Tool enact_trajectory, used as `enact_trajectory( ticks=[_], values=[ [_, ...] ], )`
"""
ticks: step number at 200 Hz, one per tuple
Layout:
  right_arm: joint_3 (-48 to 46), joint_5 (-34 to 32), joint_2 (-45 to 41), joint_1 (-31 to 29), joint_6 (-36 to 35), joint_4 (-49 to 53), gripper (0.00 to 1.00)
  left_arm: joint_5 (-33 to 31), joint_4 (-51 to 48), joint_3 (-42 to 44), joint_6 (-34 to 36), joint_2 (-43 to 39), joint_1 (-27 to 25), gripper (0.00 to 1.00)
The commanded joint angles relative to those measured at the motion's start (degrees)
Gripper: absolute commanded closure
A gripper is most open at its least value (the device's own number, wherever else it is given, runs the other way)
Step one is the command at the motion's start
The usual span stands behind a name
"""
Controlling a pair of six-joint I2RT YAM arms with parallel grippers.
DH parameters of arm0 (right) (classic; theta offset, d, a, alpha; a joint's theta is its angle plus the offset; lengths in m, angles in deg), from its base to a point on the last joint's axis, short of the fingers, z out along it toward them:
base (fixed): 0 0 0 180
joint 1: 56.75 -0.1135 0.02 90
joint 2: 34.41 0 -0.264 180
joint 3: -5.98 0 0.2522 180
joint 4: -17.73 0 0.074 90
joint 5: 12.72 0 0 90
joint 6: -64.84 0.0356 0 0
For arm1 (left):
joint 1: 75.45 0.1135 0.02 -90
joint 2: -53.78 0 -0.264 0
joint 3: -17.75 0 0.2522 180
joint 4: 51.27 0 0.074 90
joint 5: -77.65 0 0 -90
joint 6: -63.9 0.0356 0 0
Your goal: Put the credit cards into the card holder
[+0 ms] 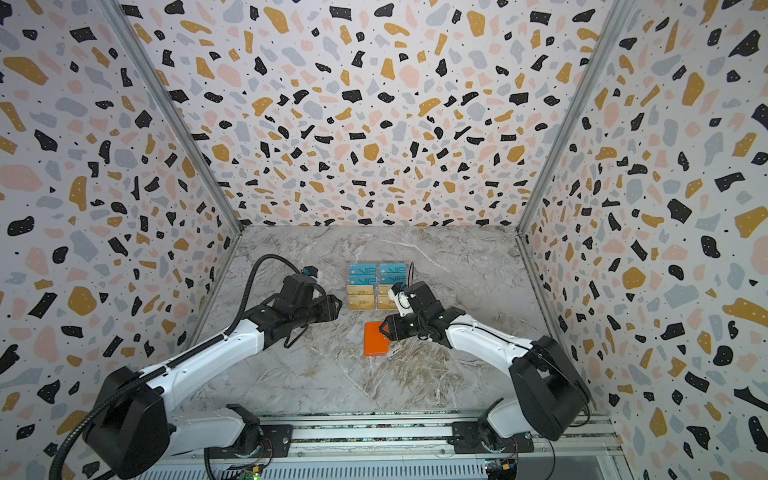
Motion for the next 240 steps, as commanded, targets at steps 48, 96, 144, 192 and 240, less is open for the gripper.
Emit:
enact_trajectory(
  ticks=[48,96,144,192,240],
  values=[
    [2.3,1.6,8.0,-0.4,-0.1,0.0,0.53,17.7,9.6,1.4,-3.6,11.2,-1.5,0.48],
    [0.9,-0.3,10.8,-0.4,-0.4,-2.4,0.58,18.6,11.1,1.8,-3.9,15.2,-4.1,0.46],
    [0.2,-3.7,12.0,-0.4,-1.0,-2.0,0.65,18.7,15.3,5.2,-5.2,16.4,-4.3,0.45],
    [-2.3,-3.9,12.4,-0.1,-0.4,-2.4,0.67,22.0,21.4,7.9,-6.6,19.2,-4.3,0.45],
    [-4.8,-3.5,12.5,0.9,-0.2,-4.0,0.72,25.2,26.1,7.5,-8.3,22.4,-4.3,0.45]
  ],
)
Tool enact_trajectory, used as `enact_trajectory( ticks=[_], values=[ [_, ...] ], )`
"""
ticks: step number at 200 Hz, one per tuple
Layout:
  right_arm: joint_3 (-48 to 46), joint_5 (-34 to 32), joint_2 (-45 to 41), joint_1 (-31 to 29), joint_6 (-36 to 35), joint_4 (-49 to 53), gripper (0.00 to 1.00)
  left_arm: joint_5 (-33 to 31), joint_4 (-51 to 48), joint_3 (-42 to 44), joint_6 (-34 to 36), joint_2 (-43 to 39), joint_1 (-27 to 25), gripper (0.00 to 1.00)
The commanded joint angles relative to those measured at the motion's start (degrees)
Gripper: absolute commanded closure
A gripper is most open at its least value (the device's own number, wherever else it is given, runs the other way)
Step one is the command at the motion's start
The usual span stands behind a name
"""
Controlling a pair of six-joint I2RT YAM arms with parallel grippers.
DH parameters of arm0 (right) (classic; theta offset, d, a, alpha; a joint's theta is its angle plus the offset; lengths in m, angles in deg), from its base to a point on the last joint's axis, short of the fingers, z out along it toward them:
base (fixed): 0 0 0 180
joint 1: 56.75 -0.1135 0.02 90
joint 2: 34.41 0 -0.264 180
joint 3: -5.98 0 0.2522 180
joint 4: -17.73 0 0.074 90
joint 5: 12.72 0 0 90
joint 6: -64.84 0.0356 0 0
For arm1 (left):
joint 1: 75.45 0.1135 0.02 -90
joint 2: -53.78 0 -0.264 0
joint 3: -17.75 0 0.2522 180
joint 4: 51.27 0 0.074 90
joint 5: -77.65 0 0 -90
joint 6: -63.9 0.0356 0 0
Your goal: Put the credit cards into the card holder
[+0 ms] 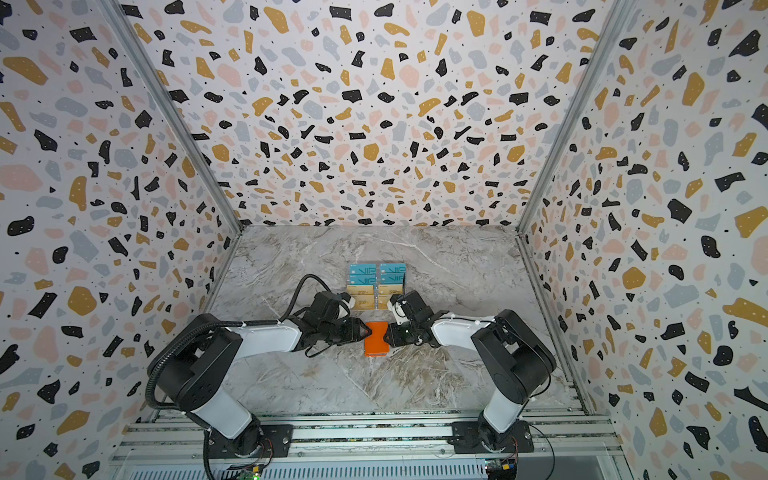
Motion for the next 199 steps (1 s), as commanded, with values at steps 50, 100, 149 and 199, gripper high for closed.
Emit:
enact_trajectory(
  ticks=[50,100,149,199],
  values=[
    [-4.9,2.0,0.8,2.7,0.2,0.7,0.74,8.0,11.3,2.1,-5.0,1.3,-0.2,0.46],
    [-5.7,5.4,1.5,3.3,0.2,-2.0,0.75,12.7,24.5,6.1,-12.2,-1.1,-0.3,0.49],
    [-7.2,10.0,0.6,4.5,1.7,-5.5,0.76,12.0,27.5,7.4,-13.9,-0.3,-0.3,0.52],
    [-7.7,10.7,-1.1,4.7,2.0,-6.0,0.76,7.2,16.5,4.8,-7.4,0.8,-0.6,0.57]
  ],
)
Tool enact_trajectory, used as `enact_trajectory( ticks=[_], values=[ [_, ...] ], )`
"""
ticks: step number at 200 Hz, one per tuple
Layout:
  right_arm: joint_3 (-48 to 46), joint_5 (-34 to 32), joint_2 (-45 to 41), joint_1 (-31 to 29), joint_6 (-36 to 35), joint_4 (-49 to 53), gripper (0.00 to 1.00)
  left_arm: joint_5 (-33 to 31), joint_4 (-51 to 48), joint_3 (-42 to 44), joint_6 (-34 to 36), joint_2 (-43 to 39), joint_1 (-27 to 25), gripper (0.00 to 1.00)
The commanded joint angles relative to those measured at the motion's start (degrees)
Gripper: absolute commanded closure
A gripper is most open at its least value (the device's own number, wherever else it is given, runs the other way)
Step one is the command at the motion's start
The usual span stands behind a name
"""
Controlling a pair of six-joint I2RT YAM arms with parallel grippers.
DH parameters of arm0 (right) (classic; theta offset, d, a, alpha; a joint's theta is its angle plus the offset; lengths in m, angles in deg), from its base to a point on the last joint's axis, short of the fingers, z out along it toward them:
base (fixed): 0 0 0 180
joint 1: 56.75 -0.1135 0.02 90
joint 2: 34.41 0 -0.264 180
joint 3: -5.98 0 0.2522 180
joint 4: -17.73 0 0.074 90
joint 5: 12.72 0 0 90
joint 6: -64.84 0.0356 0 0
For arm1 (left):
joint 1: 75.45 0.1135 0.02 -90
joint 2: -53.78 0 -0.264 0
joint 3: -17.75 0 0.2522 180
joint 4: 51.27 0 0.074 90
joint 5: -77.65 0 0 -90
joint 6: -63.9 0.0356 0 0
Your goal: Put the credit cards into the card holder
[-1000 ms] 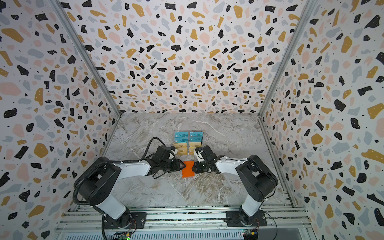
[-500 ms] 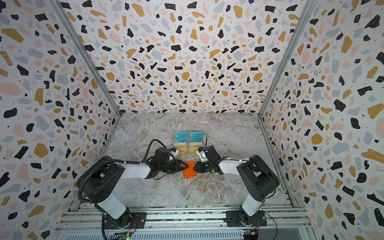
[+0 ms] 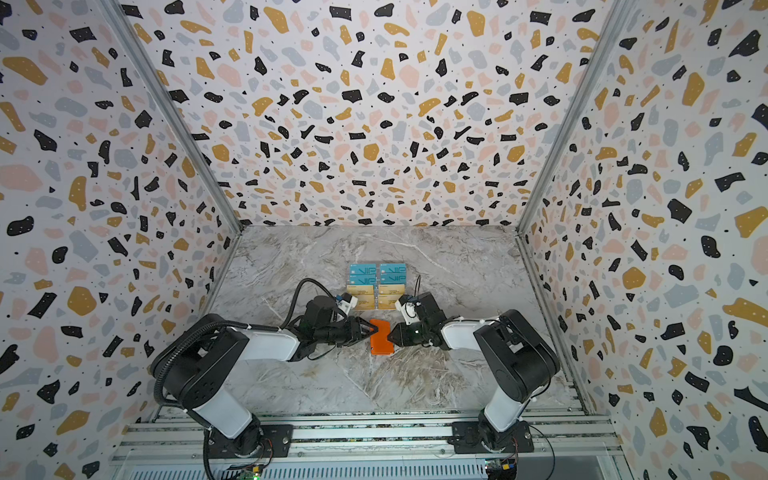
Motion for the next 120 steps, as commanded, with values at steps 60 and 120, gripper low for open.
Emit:
enact_trajectory(
  ticks=[60,120],
  values=[
    [-2.1,3.2,-0.5,-0.2,2.1,1.0,0.76,-3.1,-2.4,-2.3,2.9,0.9,-1.1,0.63],
    [-1.4,4.5,0.0,-0.1,1.9,0.4,0.76,0.8,6.0,-1.3,-2.3,2.9,-1.8,0.72]
  ],
)
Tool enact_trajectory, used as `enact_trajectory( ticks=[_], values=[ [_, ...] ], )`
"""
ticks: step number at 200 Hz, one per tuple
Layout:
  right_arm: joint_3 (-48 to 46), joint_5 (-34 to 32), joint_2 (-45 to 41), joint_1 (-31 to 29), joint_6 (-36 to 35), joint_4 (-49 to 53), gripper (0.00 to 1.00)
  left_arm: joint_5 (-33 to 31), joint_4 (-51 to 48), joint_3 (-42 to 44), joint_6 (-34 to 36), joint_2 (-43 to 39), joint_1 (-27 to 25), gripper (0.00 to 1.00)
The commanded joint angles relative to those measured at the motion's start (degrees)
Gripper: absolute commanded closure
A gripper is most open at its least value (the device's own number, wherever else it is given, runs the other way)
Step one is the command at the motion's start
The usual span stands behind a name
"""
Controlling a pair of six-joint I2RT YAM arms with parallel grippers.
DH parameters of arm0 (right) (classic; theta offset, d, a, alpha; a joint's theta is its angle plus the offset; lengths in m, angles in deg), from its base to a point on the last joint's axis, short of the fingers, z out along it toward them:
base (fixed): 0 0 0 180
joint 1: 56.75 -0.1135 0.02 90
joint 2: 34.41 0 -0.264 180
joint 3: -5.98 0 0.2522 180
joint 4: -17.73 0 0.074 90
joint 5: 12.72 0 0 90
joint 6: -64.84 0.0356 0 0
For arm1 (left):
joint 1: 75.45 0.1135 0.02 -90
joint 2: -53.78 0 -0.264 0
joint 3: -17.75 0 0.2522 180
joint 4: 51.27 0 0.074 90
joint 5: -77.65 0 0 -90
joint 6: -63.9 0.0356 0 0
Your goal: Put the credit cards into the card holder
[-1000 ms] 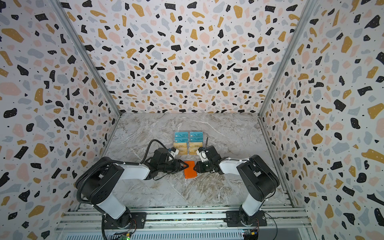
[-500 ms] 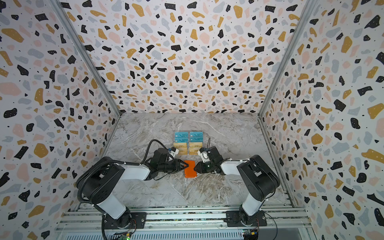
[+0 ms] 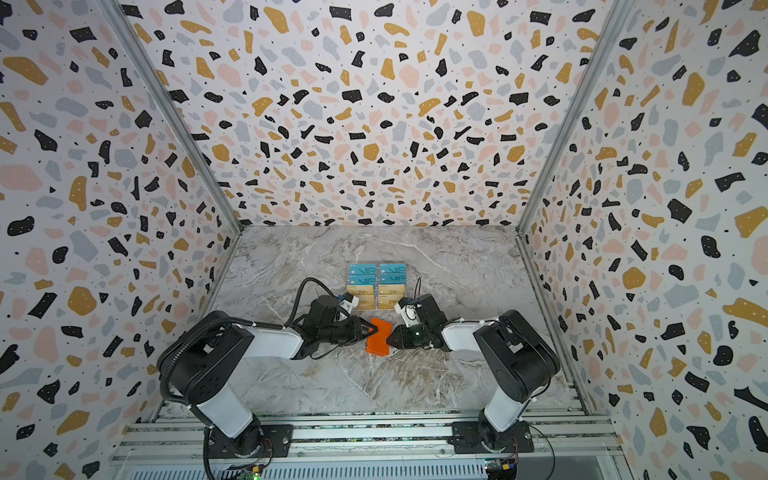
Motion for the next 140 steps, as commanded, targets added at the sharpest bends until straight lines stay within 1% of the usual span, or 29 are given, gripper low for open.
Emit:
enact_trajectory(
  ticks=[1,15,38,46,62,76,83,99,110,125,140],
  values=[
    [-0.3,0.9,0.1,-0.1,0.2,1.5,0.76,3.2,5.6,0.2,-1.8,0.9,-0.9,0.72],
    [0.2,0.8,0.0,0.0,-0.2,2.1,0.76,3.6,4.6,0.1,-1.5,0.8,-1.0,0.74],
    [0.5,0.3,-0.5,-0.1,-0.3,2.2,0.76,2.8,-0.5,-0.8,1.1,0.5,-1.0,0.8],
    [0.5,0.2,-0.8,0.0,-0.3,2.2,0.76,2.4,-2.1,-1.0,1.8,0.3,-1.0,0.85],
    [0.9,-0.2,-1.6,-0.1,-0.4,3.2,0.76,0.8,-4.6,-1.7,2.0,-0.7,-1.0,0.97],
    [1.5,-0.8,-3.2,-0.1,-0.7,4.9,0.74,-2.9,-8.3,-2.6,2.0,-2.5,-1.0,1.0],
    [1.9,-1.6,-4.4,-0.1,-0.8,6.0,0.72,-5.3,-11.2,-3.4,3.9,-3.7,-1.2,1.0],
    [3.0,-3.5,-7.8,-0.5,-0.7,8.9,0.66,-10.4,-15.4,-4.7,3.9,-6.7,-1.9,1.0],
    [4.0,-5.6,-10.3,-1.2,-0.5,10.9,0.58,-13.6,-16.8,-5.6,3.3,-8.5,-2.9,1.0],
    [5.9,-8.9,-13.0,-3.5,-0.3,13.3,0.49,-17.4,-21.1,-7.1,2.9,-10.4,-4.4,1.0],
    [7.6,-11.2,-14.3,-5.7,1.0,14.4,0.46,-20.3,-23.4,-8.7,2.8,-11.5,-5.8,1.0]
  ],
)
